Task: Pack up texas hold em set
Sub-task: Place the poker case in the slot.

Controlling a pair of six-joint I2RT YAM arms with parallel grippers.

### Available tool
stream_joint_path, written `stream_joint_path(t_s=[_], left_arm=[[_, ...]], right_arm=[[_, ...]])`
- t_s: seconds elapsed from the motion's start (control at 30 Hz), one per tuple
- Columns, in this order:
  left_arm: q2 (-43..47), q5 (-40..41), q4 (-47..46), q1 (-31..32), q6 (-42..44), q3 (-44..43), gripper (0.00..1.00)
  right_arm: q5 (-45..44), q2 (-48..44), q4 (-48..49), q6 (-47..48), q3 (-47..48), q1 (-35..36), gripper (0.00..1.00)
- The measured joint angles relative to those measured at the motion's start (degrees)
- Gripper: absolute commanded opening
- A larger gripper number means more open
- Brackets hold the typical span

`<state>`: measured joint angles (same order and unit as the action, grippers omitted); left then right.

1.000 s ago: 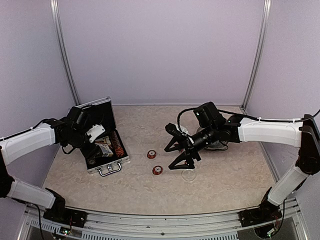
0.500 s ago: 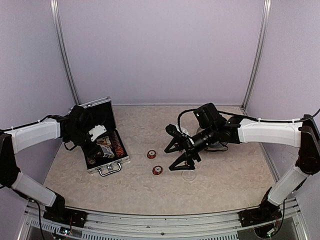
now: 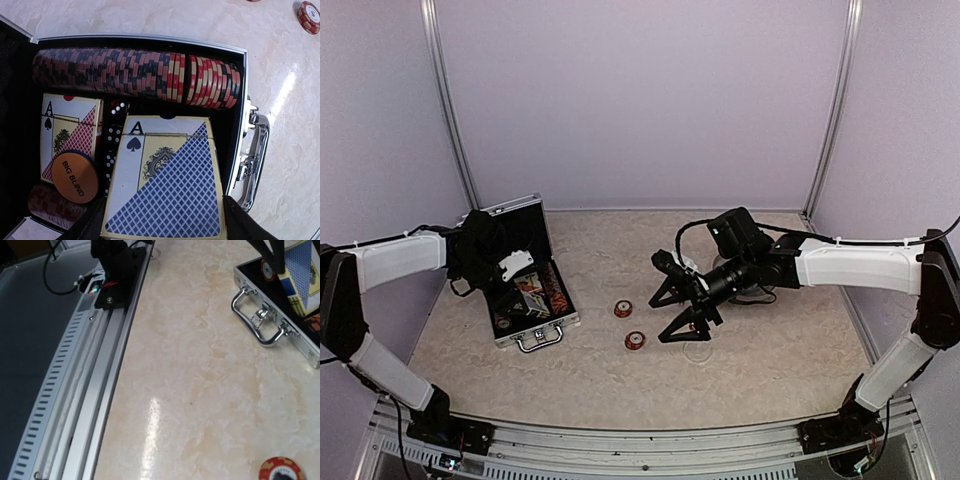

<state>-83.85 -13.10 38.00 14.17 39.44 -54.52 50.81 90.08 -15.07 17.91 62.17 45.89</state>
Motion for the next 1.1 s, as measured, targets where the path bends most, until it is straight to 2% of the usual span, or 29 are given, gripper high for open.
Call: stream_joint_path(t_s=[0.53,0.77,1.1], left_arm=[[-4.2,-1.7,1.4,-1.0,2.0,-4.1,0.37],[-4.0,-2.2,1.6,-1.4,3.1,-4.0,0.41],[-2.4,-3.0,0.4,-1.6,5.4,-1.9,0.41]], right_arm=[[0.2,0.0,0.1,0.0,-0.3,0.0,0.97],[0.5,0.0,0.2,0.0,-0.3,0.0,0.97],[0.6,0.0,0.2,0.0,-0.3,0.0,0.97]])
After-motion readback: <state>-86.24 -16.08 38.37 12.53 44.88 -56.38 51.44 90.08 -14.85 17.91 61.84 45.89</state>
